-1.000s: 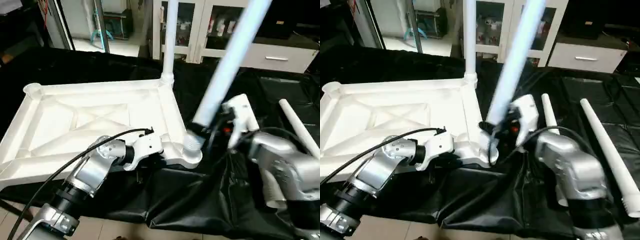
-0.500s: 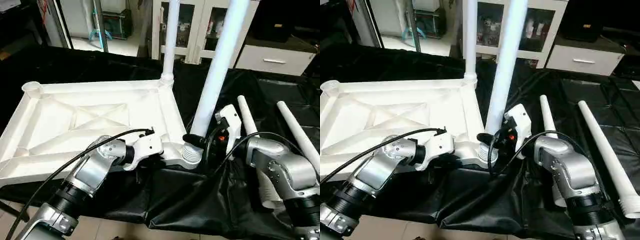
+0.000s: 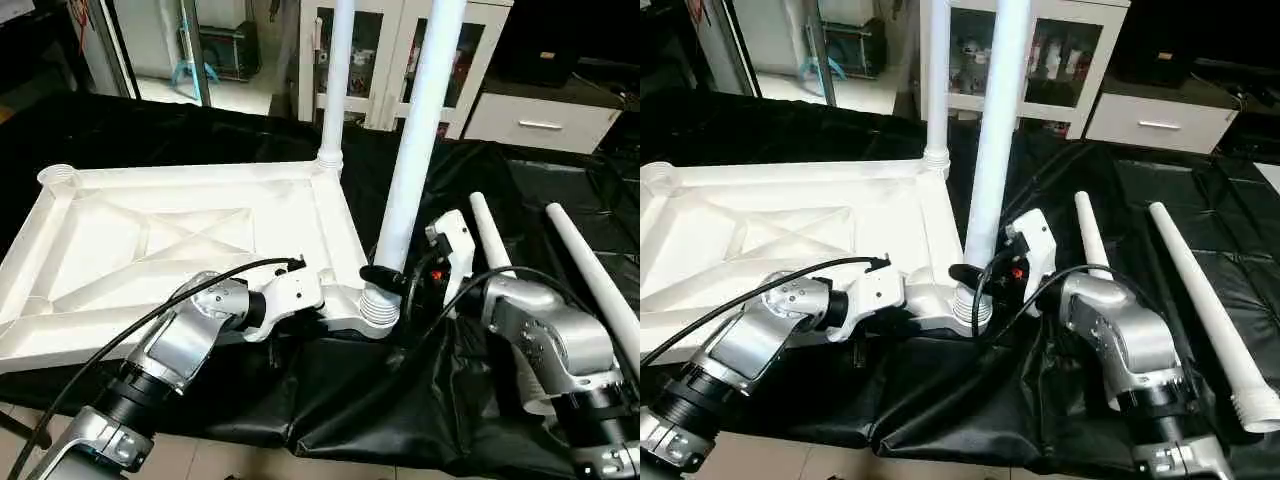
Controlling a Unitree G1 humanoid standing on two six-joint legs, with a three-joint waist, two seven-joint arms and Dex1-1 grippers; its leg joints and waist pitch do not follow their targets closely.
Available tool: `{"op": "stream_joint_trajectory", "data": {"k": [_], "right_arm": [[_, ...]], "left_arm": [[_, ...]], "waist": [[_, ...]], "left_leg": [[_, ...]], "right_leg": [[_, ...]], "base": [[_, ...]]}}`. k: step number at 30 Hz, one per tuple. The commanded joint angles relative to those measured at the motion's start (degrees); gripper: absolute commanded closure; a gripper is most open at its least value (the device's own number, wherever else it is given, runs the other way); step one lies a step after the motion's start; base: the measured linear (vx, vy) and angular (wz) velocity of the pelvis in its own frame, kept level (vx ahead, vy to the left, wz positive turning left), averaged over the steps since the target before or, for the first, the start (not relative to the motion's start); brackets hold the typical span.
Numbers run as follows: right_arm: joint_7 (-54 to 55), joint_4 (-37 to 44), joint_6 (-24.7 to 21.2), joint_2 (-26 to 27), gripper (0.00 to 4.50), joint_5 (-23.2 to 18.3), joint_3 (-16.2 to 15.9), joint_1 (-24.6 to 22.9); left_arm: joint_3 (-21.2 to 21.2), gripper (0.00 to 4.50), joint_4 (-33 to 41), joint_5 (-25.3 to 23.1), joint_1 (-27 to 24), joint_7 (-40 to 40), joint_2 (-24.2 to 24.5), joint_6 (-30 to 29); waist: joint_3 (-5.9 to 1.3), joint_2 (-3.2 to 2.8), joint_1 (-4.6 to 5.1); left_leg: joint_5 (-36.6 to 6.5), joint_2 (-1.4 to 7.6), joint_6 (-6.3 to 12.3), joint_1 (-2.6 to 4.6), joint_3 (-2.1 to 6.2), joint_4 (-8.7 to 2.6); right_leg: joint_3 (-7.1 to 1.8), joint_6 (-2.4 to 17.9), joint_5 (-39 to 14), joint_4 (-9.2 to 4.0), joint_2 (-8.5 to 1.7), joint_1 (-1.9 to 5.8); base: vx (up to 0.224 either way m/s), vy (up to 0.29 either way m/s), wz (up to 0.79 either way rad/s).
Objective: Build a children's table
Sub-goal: Insert table leg to table base
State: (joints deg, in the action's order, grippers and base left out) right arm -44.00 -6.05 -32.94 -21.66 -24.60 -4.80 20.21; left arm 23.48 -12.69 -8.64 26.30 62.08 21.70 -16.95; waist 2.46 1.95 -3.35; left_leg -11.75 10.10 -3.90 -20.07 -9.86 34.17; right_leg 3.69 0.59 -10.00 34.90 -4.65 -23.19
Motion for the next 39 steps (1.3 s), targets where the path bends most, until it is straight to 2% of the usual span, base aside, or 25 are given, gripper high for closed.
{"op": "stream_joint_trajectory", "data": {"k": [1, 9, 13, 16, 17, 19, 22, 26, 27, 29, 31, 36, 37, 39], "right_arm": [[2.0, -3.0, -0.6, 0.1, 2.63, 0.8, 0.6, -1.7], [3.4, -2.6, 0.0, 0.8, 2.63, 0.3, 3.1, -5.2], [4.3, -0.1, 0.8, 0.6, 2.63, -0.1, 4.7, -8.4], [4.5, 0.6, 0.9, 0.7, 2.63, -0.3, 5.1, -9.2], [4.8, 1.6, 0.7, 1.1, 2.63, -0.8, 5.7, -10.2], [4.9, 2.0, 0.7, 1.2, 2.63, -1.0, 5.8, -10.6], [5.6, 3.3, 1.5, 1.2, 2.63, -0.5, 5.4, -12.1], [6.1, 5.4, 5.7, 0.3, 2.63, 3.2, 3.1, -13.8], [6.0, 5.7, 6.2, 0.3, 2.63, 3.5, 2.7, -14.1], [5.8, 6.3, 6.8, 0.3, 2.63, 4.0, 2.2, -14.5], [5.7, 6.7, 7.4, 0.1, 2.64, 4.6, 1.6, -14.7], [5.1, 6.6, 8.7, -0.8, 2.64, 6.0, 0.0, -14.6], [4.8, 6.6, 8.9, -1.1, 2.64, 6.3, -0.6, -14.5], [4.3, 6.4, 9.1, -1.4, 2.64, 6.8, -1.2, -14.3]], "left_arm": [[2.2, 4.50, -0.4, 0.9, -1.0, 1.3, -0.5, 1.0], [1.7, 4.50, -1.1, 1.1, -0.4, 1.1, -0.3, 1.4], [1.6, 4.50, -1.6, 1.1, 0.0, 1.0, -0.5, 1.6], [1.6, 4.50, -1.9, 1.1, 0.1, 0.9, -0.5, 1.8], [1.6, 4.50, -2.1, 1.1, 0.3, 0.8, -0.7, 1.9], [1.6, 4.50, -2.3, 1.1, 0.4, 0.8, -0.7, 2.0], [1.5, 4.50, -3.2, 0.9, 0.9, 0.5, -0.9, 2.5], [1.3, 4.50, -4.5, 0.5, 1.5, -0.5, -1.2, 3.4], [1.2, 4.50, -4.6, 0.6, 1.6, -0.5, -1.2, 3.4], [1.2, 4.50, -4.8, 0.6, 1.7, -0.6, -1.3, 3.5], [1.1, 4.50, -5.0, 0.6, 1.8, -0.7, -1.3, 3.6], [1.0, 4.50, -5.6, 0.6, 2.0, -1.0, -1.4, 4.0], [1.0, 4.50, -5.5, 0.6, 1.9, -1.1, -1.4, 4.0], [1.0, 4.50, -5.5, 0.6, 1.9, -1.2, -1.4, 4.0]], "waist": [[-3.05, 0.14, 0.00], [-2.97, -0.15, 0.01], [-3.01, -0.38, -0.11], [-2.91, -0.51, -0.16], [-2.91, -0.75, -0.24], [-2.91, -0.68, -0.25], [-2.98, -0.76, -0.34], [-2.89, -0.91, -0.52], [-2.82, -0.87, -0.40], [-2.65, -0.78, -0.28], [-2.64, -0.77, -0.22], [-2.56, -0.87, 0.13], [-2.53, -0.48, 0.27], [-2.50, -0.61, 0.28]], "left_leg": [[-11.0, 2.81, 1.29, -0.09, 0.76, -4.30], [-12.8, 2.85, 0.85, 0.00, 0.89, -4.58], [-13.6, 2.77, 0.82, -0.04, 0.92, -4.61], [-14.7, 2.83, 0.73, 0.04, 0.95, -4.72], [-15.2, 2.84, 0.58, 0.12, 1.00, -4.76], [-15.7, 2.84, 0.51, 0.20, 0.98, -4.79], [-15.4, 2.88, 0.46, 0.20, 0.98, -4.85], [-16.1, 2.96, 0.31, 0.32, 0.94, -4.92], [-16.5, 2.92, 0.28, 0.12, 1.02, -5.07], [-18.6, 2.88, 0.30, 0.31, 1.10, -5.09], [-18.8, 2.88, 0.37, 0.30, 1.21, -5.12], [-19.6, 2.91, 0.47, 0.23, 1.31, -5.22], [-19.7, 2.90, 0.57, 0.14, 1.30, -5.24], [-19.7, 2.95, 0.70, 0.11, 1.40, -5.31]], "right_leg": [[-2.72, 9.6, -17.5, -4.73, -3.68, 2.63], [-2.66, 9.4, -18.3, -4.96, -3.61, 2.62], [-2.69, 8.8, -19.2, -5.17, -3.68, 2.62], [-2.68, 8.4, -20.9, -5.41, -3.66, 2.45], [-2.68, 8.2, -21.7, -5.51, -3.70, 2.38], [-2.72, 8.0, -21.9, -5.64, -3.68, 2.31], [-2.69, 8.0, -20.6, -5.55, -3.62, 2.27], [-2.74, 7.9, -20.7, -5.66, -3.68, 2.16], [-2.69, 7.7, -21.3, -5.62, -3.65, 2.34], [-2.64, 6.5, -25.7, -6.20, -3.84, 2.07], [-2.65, 5.8, -27.2, -6.35, -3.87, 1.99], [-2.62, 5.2, -28.3, -6.58, -3.85, 1.82], [-2.58, 5.0, -28.7, -6.62, -3.82, 1.84], [-2.58, 4.8, -29.3, -6.62, -3.92, 1.88]], "base": [[0.000, 0.000, 0.00], [0.000, 0.000, 0.00], [0.000, 0.000, 0.00], [0.000, 0.000, 0.00], [0.000, 0.000, 0.00], [0.000, 0.000, 0.00], [0.000, 0.000, 0.00], [0.000, 0.000, 0.00], [0.000, 0.000, 0.00], [0.000, 0.000, 0.00], [0.000, 0.000, 0.00], [0.000, 0.000, 0.00], [0.000, 0.000, 0.00], [0.000, 0.000, 0.00]]}}
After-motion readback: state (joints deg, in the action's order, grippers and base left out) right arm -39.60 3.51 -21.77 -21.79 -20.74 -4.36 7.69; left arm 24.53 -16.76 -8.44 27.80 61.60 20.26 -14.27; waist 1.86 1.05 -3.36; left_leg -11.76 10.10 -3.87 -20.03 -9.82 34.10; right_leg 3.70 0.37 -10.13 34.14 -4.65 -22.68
